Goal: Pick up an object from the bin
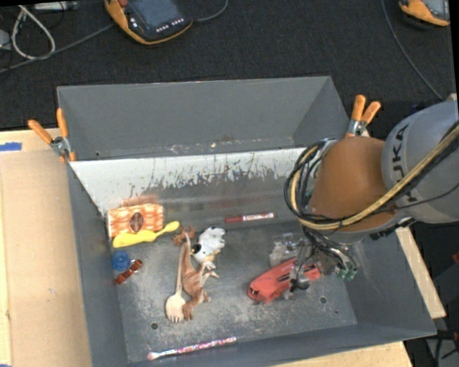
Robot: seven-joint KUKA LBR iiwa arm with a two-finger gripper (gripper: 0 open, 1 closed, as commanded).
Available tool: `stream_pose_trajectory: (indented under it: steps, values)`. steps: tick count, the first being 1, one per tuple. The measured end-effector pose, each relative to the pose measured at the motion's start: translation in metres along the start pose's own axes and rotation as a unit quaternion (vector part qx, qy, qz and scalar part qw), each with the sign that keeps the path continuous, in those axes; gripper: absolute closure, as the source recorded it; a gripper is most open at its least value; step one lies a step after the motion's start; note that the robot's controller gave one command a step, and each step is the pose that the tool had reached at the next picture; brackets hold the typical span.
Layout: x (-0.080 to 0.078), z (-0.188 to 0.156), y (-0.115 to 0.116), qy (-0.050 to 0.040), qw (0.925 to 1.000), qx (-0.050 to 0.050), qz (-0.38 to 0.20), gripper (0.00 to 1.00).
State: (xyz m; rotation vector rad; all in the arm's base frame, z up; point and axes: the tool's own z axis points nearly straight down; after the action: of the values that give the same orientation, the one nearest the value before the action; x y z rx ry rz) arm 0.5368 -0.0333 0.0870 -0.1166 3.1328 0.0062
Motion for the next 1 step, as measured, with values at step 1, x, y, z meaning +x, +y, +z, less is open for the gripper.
stream_pose_trajectory:
  steps: [1]
  values:
    - [0.0000, 0.0000, 0.0000, 0.0000, 1.0000, 0.000, 0.000, 1.00]
